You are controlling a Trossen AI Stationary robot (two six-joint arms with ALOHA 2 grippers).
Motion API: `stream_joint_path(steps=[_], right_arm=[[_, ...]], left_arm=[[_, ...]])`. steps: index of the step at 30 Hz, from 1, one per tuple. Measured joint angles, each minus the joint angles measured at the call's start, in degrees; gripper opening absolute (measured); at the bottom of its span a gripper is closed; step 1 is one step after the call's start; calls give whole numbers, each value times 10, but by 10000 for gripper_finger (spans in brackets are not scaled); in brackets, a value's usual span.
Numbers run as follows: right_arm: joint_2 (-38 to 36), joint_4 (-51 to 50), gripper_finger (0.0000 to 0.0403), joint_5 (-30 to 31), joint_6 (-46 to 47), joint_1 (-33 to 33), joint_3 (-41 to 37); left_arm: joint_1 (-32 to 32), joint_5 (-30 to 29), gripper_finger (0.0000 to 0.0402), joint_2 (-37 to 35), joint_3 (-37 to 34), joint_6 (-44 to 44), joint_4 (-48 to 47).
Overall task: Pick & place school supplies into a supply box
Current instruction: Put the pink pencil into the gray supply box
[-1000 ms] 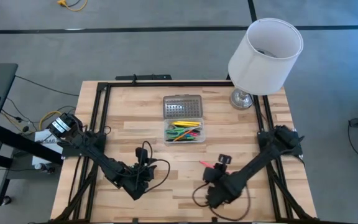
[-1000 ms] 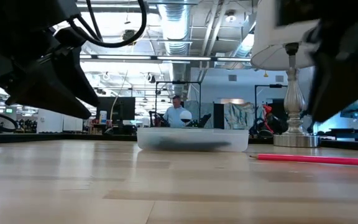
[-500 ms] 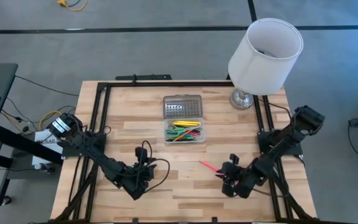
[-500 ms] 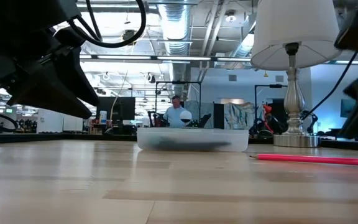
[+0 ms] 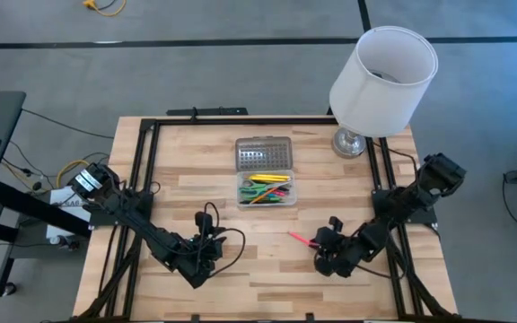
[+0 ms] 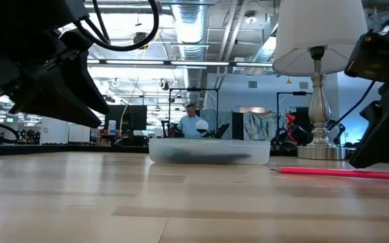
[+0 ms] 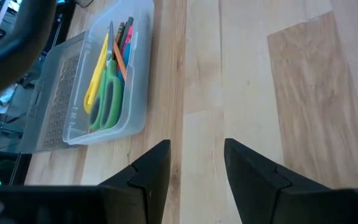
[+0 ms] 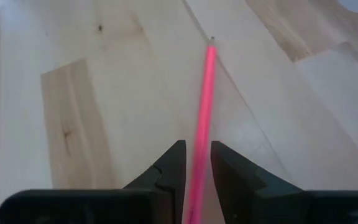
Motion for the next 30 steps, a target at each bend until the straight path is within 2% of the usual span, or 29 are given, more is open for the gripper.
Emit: stream_joint_path(steps=[12, 22, 30], right_arm=[[8, 5, 68, -57, 19, -38, 1], [44, 13, 67, -59, 26, -38, 4], [44, -12, 39, -69, 49, -43, 13]], left_arm=[[0, 0, 146, 0, 0, -1, 0], [0, 1, 146, 0, 0, -1, 0], [0, 1, 146, 0, 0, -1, 0]])
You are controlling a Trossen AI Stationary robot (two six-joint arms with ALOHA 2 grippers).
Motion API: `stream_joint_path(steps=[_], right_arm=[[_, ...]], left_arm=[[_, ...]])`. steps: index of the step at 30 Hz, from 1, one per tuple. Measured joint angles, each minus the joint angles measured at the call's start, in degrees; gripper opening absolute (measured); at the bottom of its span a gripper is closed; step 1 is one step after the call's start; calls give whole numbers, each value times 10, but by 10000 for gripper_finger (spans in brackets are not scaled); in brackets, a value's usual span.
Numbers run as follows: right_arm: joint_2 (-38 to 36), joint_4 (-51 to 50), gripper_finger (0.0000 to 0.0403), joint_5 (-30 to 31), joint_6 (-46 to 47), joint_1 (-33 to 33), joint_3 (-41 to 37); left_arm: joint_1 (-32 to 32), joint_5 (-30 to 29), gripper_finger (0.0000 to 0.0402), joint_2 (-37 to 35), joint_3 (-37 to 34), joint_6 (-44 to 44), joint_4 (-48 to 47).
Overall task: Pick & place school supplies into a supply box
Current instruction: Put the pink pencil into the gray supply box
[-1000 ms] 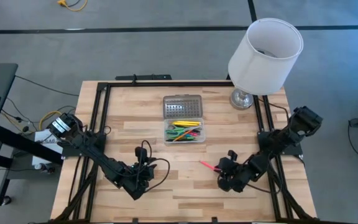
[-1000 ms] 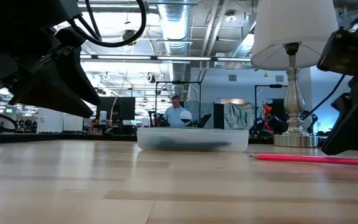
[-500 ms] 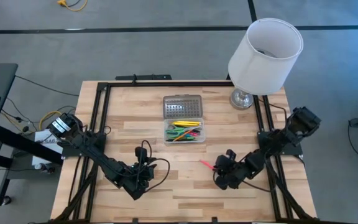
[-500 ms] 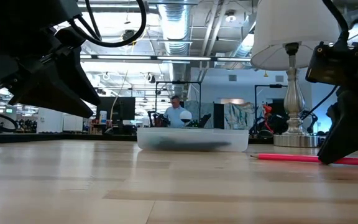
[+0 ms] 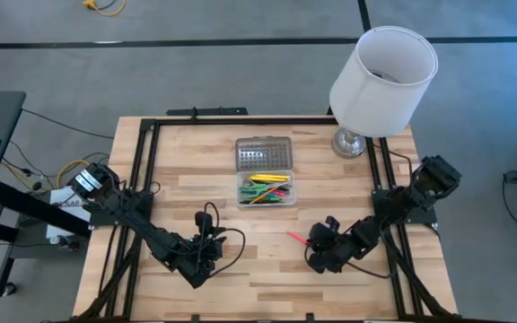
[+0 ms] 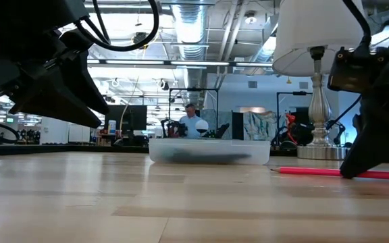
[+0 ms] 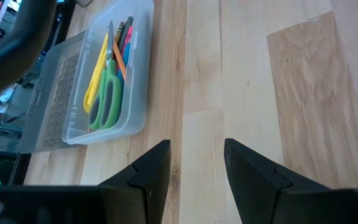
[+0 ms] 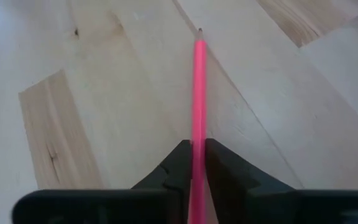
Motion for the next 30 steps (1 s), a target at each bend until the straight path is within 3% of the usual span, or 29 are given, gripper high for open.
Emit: stream_joint_path(steps=[5, 18, 30], right_arm=[[2, -45, 7, -11, -16, 0, 26], [9, -77, 6, -2, -155, 2, 79], [56, -77, 1, 119, -325, 12, 145]], left_arm=[[0, 0, 146, 0, 0, 0, 0], [0, 0, 146, 0, 0, 0, 0], [0, 0, 146, 0, 0, 0, -2]])
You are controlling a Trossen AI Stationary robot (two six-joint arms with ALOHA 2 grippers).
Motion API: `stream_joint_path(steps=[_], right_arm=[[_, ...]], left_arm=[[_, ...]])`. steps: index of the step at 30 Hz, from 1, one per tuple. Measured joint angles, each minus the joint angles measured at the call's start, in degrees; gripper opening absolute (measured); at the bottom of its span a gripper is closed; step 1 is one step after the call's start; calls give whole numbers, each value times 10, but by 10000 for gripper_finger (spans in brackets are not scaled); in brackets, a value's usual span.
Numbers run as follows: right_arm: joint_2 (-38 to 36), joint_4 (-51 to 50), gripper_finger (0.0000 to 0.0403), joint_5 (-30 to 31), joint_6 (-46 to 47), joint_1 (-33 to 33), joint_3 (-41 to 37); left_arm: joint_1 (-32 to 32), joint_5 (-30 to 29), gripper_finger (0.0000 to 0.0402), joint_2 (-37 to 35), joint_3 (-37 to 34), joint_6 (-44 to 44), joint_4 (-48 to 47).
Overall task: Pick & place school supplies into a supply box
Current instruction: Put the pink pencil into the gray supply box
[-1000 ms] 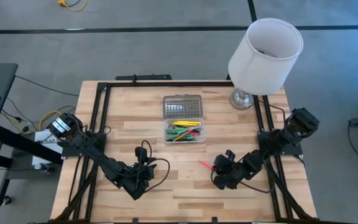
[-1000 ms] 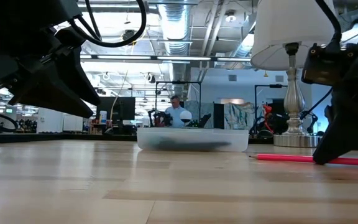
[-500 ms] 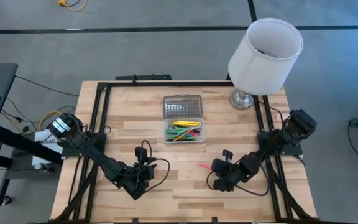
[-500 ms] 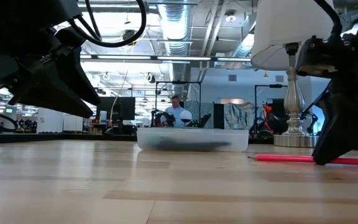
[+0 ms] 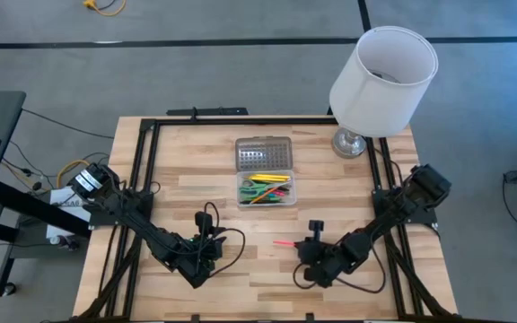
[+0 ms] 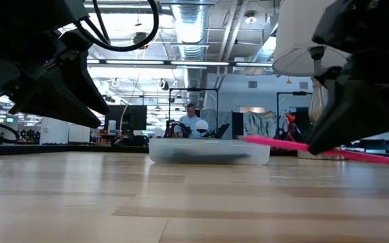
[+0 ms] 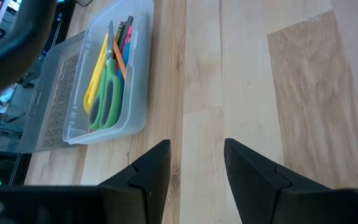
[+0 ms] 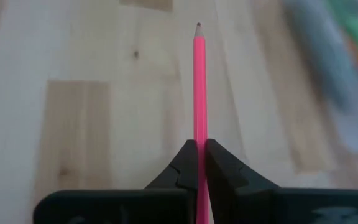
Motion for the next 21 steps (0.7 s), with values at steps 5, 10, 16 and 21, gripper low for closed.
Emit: stream_joint_path(steps=[5, 10, 16, 21], right_arm=[[21, -30, 1, 59, -56, -25, 38], [23, -33, 1, 88, -134, -71, 72], [23, -30, 1, 118, -245, -150, 112], [23, 9, 1, 95, -316, -228, 121]], left_arm=[[0, 0, 146, 0, 0, 0, 0], [0, 0, 146, 0, 0, 0, 0], [0, 0, 146, 0, 0, 0, 0], [0, 0, 146, 0, 0, 0, -1]])
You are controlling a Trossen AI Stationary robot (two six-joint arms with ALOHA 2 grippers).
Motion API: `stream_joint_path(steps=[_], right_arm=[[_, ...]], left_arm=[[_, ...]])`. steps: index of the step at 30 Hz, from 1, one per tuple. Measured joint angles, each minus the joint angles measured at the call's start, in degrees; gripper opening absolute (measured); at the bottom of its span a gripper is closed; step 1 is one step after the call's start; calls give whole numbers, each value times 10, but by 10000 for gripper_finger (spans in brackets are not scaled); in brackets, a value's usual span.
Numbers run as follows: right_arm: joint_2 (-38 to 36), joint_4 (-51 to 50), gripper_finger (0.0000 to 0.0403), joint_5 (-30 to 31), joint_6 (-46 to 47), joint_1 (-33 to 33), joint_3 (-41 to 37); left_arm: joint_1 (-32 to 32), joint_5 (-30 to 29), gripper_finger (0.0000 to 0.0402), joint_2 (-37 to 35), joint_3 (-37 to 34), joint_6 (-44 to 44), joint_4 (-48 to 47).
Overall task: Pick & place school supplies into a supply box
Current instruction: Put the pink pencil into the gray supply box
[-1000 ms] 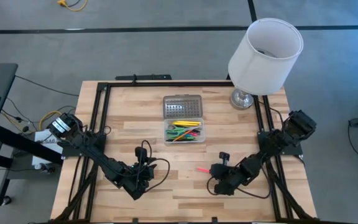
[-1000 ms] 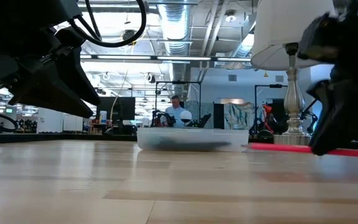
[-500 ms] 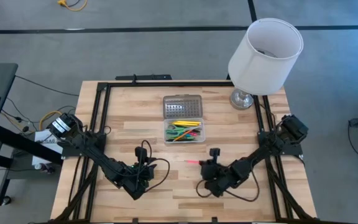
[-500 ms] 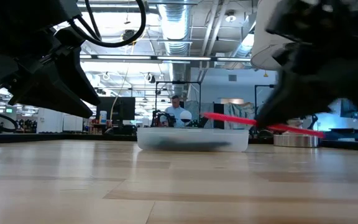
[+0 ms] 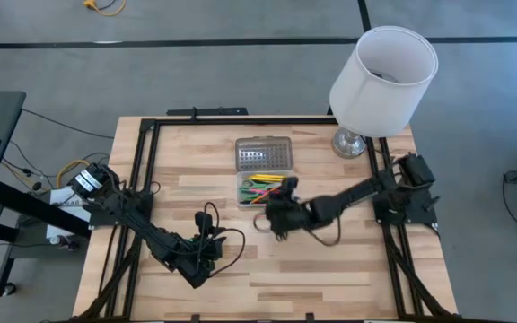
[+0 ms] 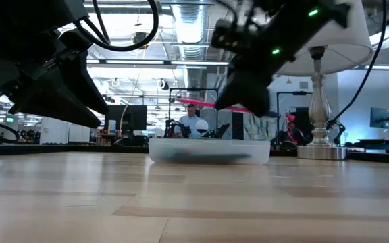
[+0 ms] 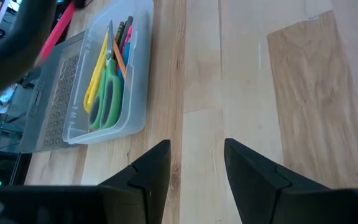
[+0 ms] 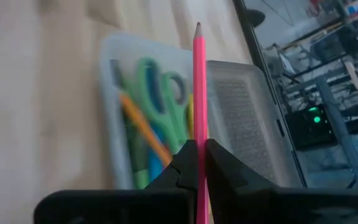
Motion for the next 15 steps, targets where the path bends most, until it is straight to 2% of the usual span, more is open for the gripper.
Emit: stream_joint_path(steps=[6, 15], right_arm=[[0, 36, 1, -58, -49, -67, 0], [-1, 85, 2, -153, -81, -110, 0]], left_arm=[[0, 0, 146, 0, 0, 0, -1], [0, 0, 146, 0, 0, 0, -1]])
